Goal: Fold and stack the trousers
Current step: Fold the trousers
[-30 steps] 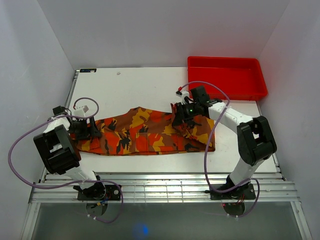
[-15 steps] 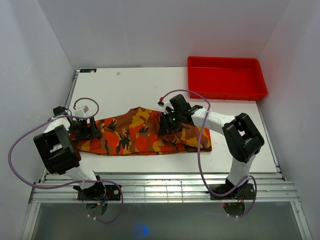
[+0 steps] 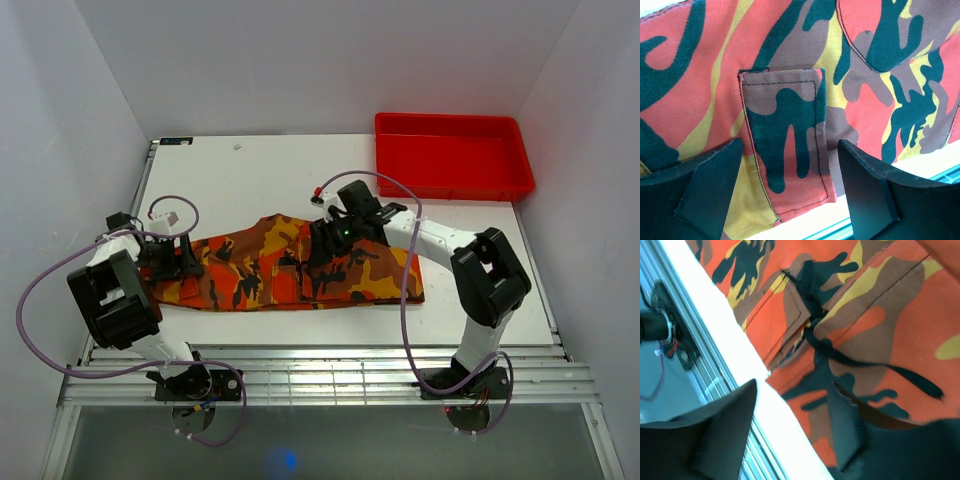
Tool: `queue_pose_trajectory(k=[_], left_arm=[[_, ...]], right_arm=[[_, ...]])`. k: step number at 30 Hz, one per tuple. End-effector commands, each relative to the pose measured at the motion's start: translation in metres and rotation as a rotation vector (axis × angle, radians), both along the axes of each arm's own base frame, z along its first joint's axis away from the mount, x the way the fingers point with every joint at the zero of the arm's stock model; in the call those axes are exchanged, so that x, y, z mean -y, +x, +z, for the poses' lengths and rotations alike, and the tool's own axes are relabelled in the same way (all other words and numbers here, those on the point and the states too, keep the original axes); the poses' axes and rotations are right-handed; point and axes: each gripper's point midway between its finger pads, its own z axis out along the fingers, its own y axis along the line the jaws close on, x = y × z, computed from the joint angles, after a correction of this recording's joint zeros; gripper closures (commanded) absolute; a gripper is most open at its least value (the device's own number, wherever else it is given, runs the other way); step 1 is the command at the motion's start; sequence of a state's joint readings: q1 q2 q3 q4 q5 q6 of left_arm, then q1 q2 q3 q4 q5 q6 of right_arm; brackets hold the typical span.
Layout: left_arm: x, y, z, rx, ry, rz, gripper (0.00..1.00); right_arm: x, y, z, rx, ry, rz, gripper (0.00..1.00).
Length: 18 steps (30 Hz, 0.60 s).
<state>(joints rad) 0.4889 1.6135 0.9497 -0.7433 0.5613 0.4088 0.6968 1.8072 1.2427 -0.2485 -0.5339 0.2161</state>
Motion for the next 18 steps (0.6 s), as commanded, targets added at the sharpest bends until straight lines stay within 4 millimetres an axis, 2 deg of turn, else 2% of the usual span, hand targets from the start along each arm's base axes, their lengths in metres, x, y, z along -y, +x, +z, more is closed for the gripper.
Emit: queue_pose_trajectory(k=[1, 2, 3, 5, 6, 8, 9, 10, 11, 12, 13, 15, 16, 18], left_arm=[[0.002, 0.000, 0.022, 0.039, 0.006, -0.035, 0.12], [0.004, 0.003, 0.028, 0.057, -0.005, -0.044, 0.12], [0.004, 0.007, 0.038, 0.090, 0.002, -0.056, 0.12], [0.011, 0.008, 0.050, 0.124, -0.010, -0.101, 0.12], [0.016, 0.010, 0.058, 0.150, -0.021, -0.121, 0.12], [0.026, 0.012, 0.074, 0.199, -0.010, -0.176, 0.12], [0.029, 0.013, 0.079, 0.215, -0.006, -0.192, 0.12], [0.034, 0.012, 0.084, 0.231, 0.002, -0.212, 0.12], [0.036, 0.012, 0.085, 0.234, 0.005, -0.214, 0.12], [0.036, 0.012, 0.086, 0.233, 0.004, -0.214, 0.13], [0.039, 0.010, 0.087, 0.227, -0.017, -0.217, 0.13], [0.044, 0.009, 0.086, 0.224, -0.047, -0.237, 0.14], [0.051, 0.008, 0.089, 0.226, -0.089, -0.246, 0.14], [0.057, 0.009, 0.089, 0.224, -0.133, -0.252, 0.16]], right_arm=[[0.016, 0.007, 0.047, 0.111, 0.066, 0.073, 0.41], [0.026, 0.004, 0.044, 0.097, 0.041, 0.074, 0.44], [0.040, 0.010, 0.042, 0.122, 0.020, 0.070, 0.52], [0.060, 0.012, 0.033, 0.125, -0.022, 0.065, 0.56], [0.082, 0.016, 0.025, 0.109, -0.082, 0.023, 0.56], [0.112, 0.017, 0.007, 0.109, -0.155, 0.003, 0.56], [0.141, 0.028, 0.004, 0.113, -0.197, -0.072, 0.56], [0.160, 0.024, -0.006, 0.092, -0.218, -0.090, 0.55], [0.173, 0.026, -0.008, 0.084, -0.223, -0.118, 0.53], [0.199, 0.034, -0.005, 0.083, -0.222, -0.190, 0.52], [0.213, 0.031, -0.010, 0.070, -0.232, -0.202, 0.52], [0.236, 0.034, -0.007, 0.055, -0.208, -0.251, 0.57], [0.241, 0.027, -0.008, 0.035, -0.189, -0.233, 0.58], [0.236, 0.017, -0.006, -0.018, -0.090, -0.197, 0.61]])
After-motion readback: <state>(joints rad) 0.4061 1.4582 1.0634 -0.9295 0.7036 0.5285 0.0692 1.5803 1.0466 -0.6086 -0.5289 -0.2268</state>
